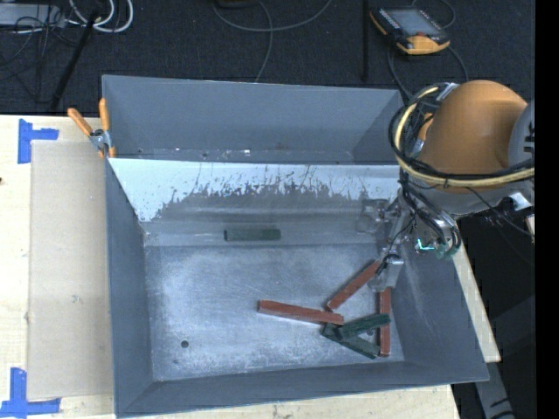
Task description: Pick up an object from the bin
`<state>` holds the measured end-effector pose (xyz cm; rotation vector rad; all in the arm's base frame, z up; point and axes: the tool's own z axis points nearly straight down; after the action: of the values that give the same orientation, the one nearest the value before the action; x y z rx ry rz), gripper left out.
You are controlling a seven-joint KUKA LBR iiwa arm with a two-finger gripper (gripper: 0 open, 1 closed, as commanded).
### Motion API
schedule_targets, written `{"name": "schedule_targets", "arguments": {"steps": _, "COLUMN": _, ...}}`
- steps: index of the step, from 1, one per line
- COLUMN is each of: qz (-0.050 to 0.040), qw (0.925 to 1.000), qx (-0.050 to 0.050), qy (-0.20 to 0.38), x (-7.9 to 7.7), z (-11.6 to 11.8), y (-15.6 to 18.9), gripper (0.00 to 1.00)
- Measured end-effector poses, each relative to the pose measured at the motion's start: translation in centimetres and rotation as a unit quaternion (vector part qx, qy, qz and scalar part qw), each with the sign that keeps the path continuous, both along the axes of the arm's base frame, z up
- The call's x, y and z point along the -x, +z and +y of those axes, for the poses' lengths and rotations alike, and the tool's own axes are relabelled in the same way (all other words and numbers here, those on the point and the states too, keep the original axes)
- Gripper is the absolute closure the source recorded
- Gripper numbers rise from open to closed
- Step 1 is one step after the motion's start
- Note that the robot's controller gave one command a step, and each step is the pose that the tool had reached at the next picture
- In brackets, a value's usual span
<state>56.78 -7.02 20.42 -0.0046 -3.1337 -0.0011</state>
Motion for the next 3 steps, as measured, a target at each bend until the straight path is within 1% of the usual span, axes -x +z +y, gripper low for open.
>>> {"name": "schedule_targets", "arguments": {"steps": 1, "qz": -0.0036, "qw": 1.0, "qx": 0.0, "qy": 0.002, "x": -0.2, "z": 0.1, "y": 0.4, "gripper": 1.0}}
{"name": "schedule_targets", "arguments": {"steps": 2, "qz": -0.0036, "qw": 1.0, "qx": 0.0, "qy": 0.003, "x": -0.2, "z": 0.1, "y": 0.4, "gripper": 0.0}}
{"name": "schedule_targets", "arguments": {"steps": 3, "qz": -0.0015, "qw": 0.9999, "qx": -0.001, "qy": 0.011, "x": 2.1, "z": 0.7, "y": -13.7, "gripper": 0.0}}
